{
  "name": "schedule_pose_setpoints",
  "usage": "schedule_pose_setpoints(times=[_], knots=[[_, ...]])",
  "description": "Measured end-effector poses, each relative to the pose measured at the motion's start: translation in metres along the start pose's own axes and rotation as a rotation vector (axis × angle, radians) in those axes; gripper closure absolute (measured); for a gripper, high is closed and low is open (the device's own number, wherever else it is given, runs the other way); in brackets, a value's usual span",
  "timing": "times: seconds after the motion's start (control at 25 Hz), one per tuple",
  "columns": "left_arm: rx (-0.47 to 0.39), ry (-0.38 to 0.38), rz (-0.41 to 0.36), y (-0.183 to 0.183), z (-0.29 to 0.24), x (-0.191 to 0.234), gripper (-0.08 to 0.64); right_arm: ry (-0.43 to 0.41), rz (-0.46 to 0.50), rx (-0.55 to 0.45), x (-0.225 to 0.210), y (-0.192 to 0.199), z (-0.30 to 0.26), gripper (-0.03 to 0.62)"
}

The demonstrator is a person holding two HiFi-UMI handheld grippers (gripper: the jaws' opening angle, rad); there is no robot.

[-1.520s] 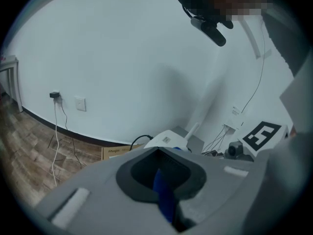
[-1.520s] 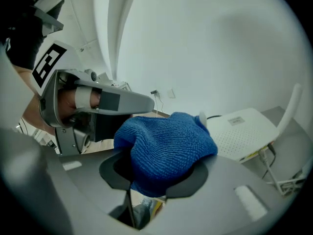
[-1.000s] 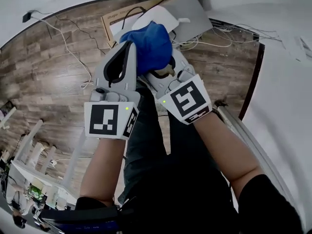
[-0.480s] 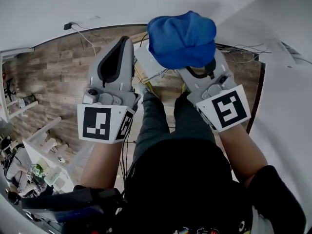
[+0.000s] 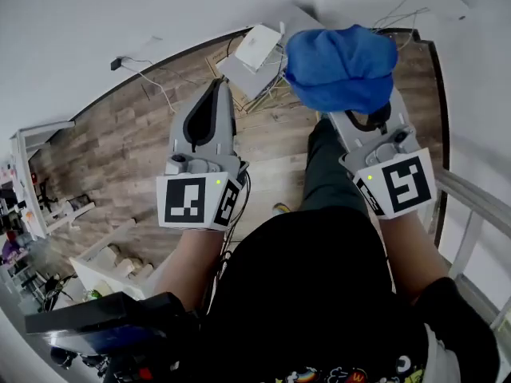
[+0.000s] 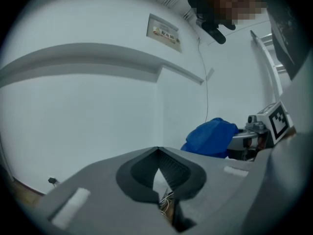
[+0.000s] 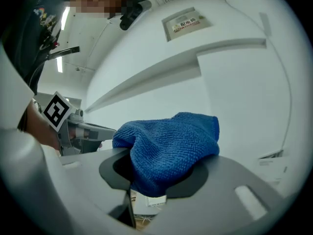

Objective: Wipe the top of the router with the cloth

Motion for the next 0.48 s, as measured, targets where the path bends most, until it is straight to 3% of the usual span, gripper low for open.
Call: schedule_pose_setpoints(times=[0.2,0.36,0.48], knots=[[-0.1,0.007,0.074,0.01,0.148,-0.018,0.558,0.145,-0.012,0.022,0.134,0.001,0.112,0.433],[-0.098,-0.007,0.108,0.011,0.272,-0.024,0.558,0.13,-0.03,0.02,0.238,-0.02,0.176,0.43],[-0.086,-0.029,0.097,0.009,0.321,-0.028,0.558,0.096,-0.011,0.025,0.276,-0.032,0.197,0.431]])
Point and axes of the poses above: the fingertips, and each gripper's own axes: z backward along the fingers, x to its left, y out of its underside, the point moved 2 cm from there along z, backward along the fingers, and after that the axes turned 3 degrees about -y, right-handed, at the moved point
